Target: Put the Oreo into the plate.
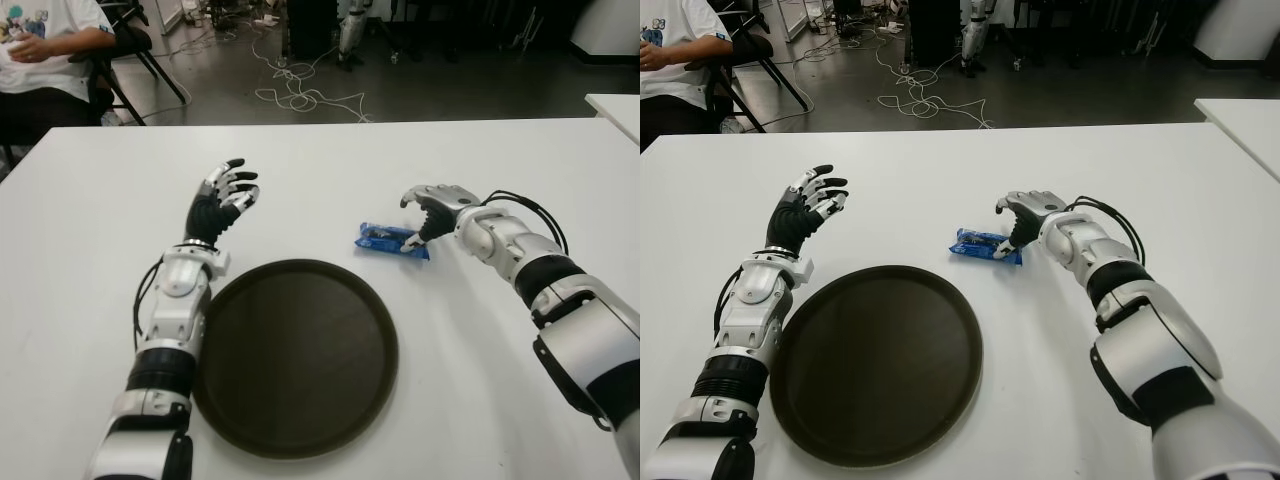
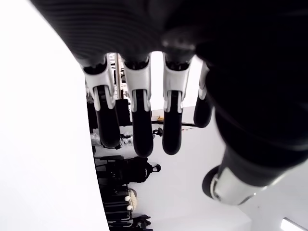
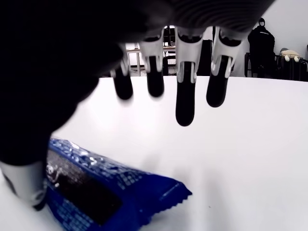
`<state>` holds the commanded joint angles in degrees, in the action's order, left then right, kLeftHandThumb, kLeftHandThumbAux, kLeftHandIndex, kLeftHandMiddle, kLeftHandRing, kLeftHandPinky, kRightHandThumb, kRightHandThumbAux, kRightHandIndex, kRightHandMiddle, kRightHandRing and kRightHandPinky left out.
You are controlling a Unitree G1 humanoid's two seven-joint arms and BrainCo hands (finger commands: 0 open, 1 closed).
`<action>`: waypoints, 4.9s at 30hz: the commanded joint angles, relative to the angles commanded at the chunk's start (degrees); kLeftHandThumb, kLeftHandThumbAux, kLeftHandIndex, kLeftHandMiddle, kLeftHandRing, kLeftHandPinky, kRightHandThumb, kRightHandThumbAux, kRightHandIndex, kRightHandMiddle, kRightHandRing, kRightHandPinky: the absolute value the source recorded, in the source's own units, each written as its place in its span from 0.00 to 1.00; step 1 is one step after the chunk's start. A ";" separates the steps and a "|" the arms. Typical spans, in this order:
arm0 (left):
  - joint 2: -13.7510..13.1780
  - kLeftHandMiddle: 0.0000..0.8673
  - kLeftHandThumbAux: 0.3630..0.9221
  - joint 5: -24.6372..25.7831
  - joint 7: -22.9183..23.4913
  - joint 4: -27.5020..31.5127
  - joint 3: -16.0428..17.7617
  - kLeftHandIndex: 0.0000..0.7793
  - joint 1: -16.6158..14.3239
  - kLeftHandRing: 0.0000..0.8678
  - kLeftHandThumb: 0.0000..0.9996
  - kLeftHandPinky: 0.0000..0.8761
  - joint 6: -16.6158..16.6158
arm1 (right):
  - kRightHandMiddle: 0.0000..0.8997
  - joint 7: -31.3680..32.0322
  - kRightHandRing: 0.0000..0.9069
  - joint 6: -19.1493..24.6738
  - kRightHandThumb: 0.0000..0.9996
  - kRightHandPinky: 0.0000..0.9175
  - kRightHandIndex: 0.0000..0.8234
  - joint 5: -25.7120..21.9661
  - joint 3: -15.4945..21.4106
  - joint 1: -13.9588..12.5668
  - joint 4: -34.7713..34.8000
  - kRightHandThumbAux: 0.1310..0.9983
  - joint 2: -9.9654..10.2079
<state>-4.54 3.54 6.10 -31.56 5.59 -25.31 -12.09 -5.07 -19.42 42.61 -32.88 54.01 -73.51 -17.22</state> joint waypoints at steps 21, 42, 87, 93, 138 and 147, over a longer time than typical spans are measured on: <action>0.00 0.35 0.65 -0.41 -0.23 -0.45 -0.16 0.26 0.00 0.33 0.24 0.33 -0.76 | 0.65 -23.85 0.66 -5.69 0.68 0.60 0.51 -2.50 5.38 -1.55 1.82 0.68 -0.33; -0.10 0.34 0.63 -0.82 -0.09 -0.96 -0.46 0.26 -0.20 0.32 0.23 0.32 -1.08 | 0.00 -13.54 0.00 -0.19 0.09 0.00 0.00 -2.31 3.77 -0.59 0.12 0.25 0.00; -0.33 0.35 0.65 -1.11 0.14 -2.27 -0.62 0.27 -0.56 0.32 0.23 0.32 -2.55 | 0.54 -34.32 0.57 -10.75 0.68 0.55 0.50 -6.61 10.44 -2.34 -0.24 0.69 1.73; -0.34 0.35 0.65 -1.10 0.08 -2.19 -0.65 0.27 -0.49 0.31 0.22 0.30 -2.51 | 0.24 -29.06 0.25 -7.37 0.20 0.22 0.17 -5.10 8.69 -1.78 -0.86 0.55 1.51; 0.32 0.34 0.66 -1.22 -0.66 -0.26 -1.38 0.27 -0.08 0.32 0.22 0.31 -1.27 | 0.23 -5.88 0.25 8.31 0.11 0.27 0.24 2.45 -2.82 -1.61 -5.08 0.77 2.94; 0.44 0.34 0.64 -0.92 -0.60 -0.11 -1.28 0.27 -0.14 0.32 0.24 0.33 -0.73 | 0.31 -7.07 0.35 8.16 0.34 0.39 0.38 2.73 -3.73 -2.20 -5.08 0.77 3.14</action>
<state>-4.10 2.62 5.50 -31.67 4.31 -25.45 -12.82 -12.14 -11.26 45.34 -36.61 51.81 -78.60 -14.07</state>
